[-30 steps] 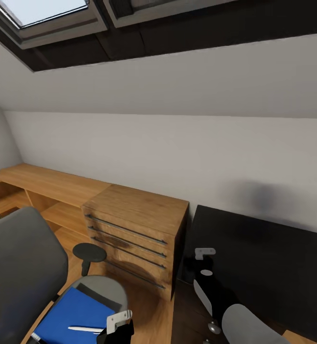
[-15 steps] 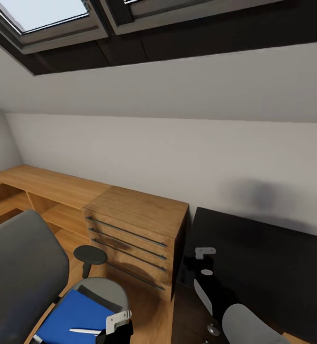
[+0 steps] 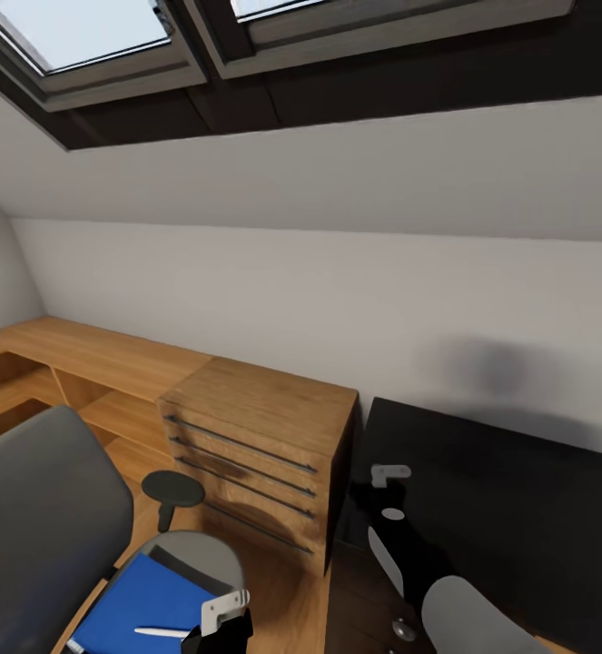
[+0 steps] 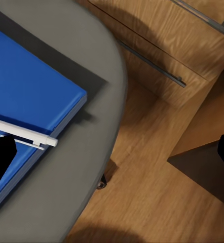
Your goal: In the bedroom, organize the workspace by keeping the computer under the desk, ensuring the monitor is on the desk, placing the keyboard on the desk next to the monitor, placing the mouse on the desk next to the keyboard, moving the folder from the swivel chair onto the desk next to the mouse, stacking the notebook on top of the folder with the pen on top of the notebook, and positioning the swivel chair next to the desk.
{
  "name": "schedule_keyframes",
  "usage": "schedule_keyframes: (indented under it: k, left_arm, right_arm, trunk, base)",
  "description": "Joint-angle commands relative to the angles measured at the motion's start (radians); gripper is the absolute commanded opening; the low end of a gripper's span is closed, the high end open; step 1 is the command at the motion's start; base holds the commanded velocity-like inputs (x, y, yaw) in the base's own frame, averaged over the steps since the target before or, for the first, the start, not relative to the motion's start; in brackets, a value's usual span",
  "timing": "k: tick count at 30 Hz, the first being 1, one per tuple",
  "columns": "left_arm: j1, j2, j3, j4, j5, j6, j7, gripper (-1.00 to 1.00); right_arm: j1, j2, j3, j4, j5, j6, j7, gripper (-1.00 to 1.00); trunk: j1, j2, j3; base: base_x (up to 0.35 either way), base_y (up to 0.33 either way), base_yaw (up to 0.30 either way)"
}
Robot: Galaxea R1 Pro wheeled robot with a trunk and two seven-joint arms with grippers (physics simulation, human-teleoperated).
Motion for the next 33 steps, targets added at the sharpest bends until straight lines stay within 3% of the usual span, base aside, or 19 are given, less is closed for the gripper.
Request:
schedule_keyframes:
  k: [1, 9, 14, 15, 20, 26, 33]
  left_arm:
    - [-0.001, 0.001, -0.007, 0.0, 0.011, -0.007, 0.007, 1.0]
    - [-0.001, 0.001, -0.006, 0.0, 0.011, -0.007, 0.007, 1.0]
    - [-0.001, 0.001, -0.007, 0.0, 0.011, -0.007, 0.007, 1.0]
    - [-0.001, 0.001, -0.007, 0.0, 0.011, -0.007, 0.007, 1.0]
    - [-0.001, 0.001, -0.007, 0.0, 0.011, -0.007, 0.007, 1.0]
    - [-0.001, 0.001, -0.007, 0.0, 0.011, -0.007, 0.007, 1.0]
    - [-0.001, 0.001, -0.006, 0.0, 0.011, -0.007, 0.006, 1.0]
  right_arm:
    - [0.0, -0.001, 0.007, -0.007, -0.004, 0.001, -0.008, 1.0]
    - [0.003, -0.001, 0.006, -0.09, -0.004, 0.028, -0.011, 1.0]
    - [0.008, -0.002, 0.004, -0.189, -0.01, 0.164, -0.031, 1.0]
    - [0.025, -0.002, 0.003, -0.256, -0.013, 0.233, -0.048, 1.0]
    - [0.093, -0.001, 0.003, -0.398, -0.017, 0.318, -0.076, 1.0]
    - [0.2, -0.001, 0.005, -0.576, -0.02, 0.36, -0.088, 1.0]
    - [0.245, 0.001, 0.007, -0.638, -0.019, 0.369, -0.091, 1.0]
  trunk:
    - [-0.004, 0.006, 0.002]
    - [-0.035, 0.062, 0.027]
    - [-0.054, 0.097, 0.043]
    - [-0.058, 0.104, 0.046]
    - [-0.077, 0.139, 0.062]
    - [-0.1, 0.181, 0.08]
    - [-0.104, 0.188, 0.083]
  base:
    - [0.0, 0.0, 0.0]
    - [0.0, 0.0, 0.0]
    - [0.0, 0.0, 0.0]
    - [0.0, 0.0, 0.0]
    - [0.0, 0.0, 0.0]
    - [0.0, 0.0, 0.0]
    - [0.0, 0.0, 0.0]
